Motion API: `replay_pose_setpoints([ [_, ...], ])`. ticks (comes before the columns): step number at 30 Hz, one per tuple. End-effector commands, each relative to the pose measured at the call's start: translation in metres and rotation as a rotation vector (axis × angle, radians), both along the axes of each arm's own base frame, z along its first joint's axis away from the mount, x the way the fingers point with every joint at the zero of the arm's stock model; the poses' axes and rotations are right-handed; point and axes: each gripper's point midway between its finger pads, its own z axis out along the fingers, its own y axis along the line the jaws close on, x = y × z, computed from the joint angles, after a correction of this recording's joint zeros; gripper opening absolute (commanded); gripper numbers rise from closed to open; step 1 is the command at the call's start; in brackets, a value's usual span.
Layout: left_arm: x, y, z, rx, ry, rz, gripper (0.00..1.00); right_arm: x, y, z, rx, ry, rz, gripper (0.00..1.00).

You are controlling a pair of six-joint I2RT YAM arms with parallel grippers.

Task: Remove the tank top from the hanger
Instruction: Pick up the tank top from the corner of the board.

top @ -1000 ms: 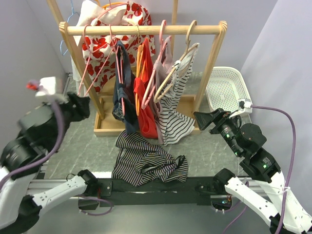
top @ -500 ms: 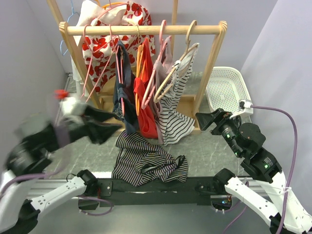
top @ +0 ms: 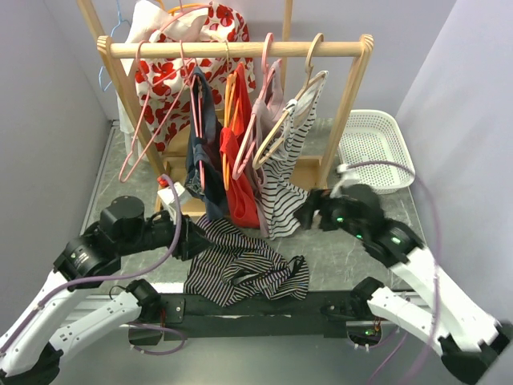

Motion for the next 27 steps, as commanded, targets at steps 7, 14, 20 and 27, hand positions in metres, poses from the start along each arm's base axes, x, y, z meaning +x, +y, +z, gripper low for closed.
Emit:
replay_pose_setpoints([
  [7,0.033,0.029,-0.022,0.049,0.062,0.319,0.57,-0.044,0.061,-0.105,-0.133,0.301,0.303,0.96],
  [14,0.038,0.032,-0.045,0.152,0.102,0.335,0.56,-0.048,0.092,-0.149,-0.122,0.391,0.291,1.0],
  [20,0.047,0.033,-0.039,0.158,0.082,0.367,0.59,-0.052,0.12,-0.168,-0.104,0.429,0.368,1.0],
  [27,0.052,0.032,-0.031,0.132,0.054,0.381,0.61,-0.068,0.149,-0.179,-0.155,0.453,0.462,1.0],
])
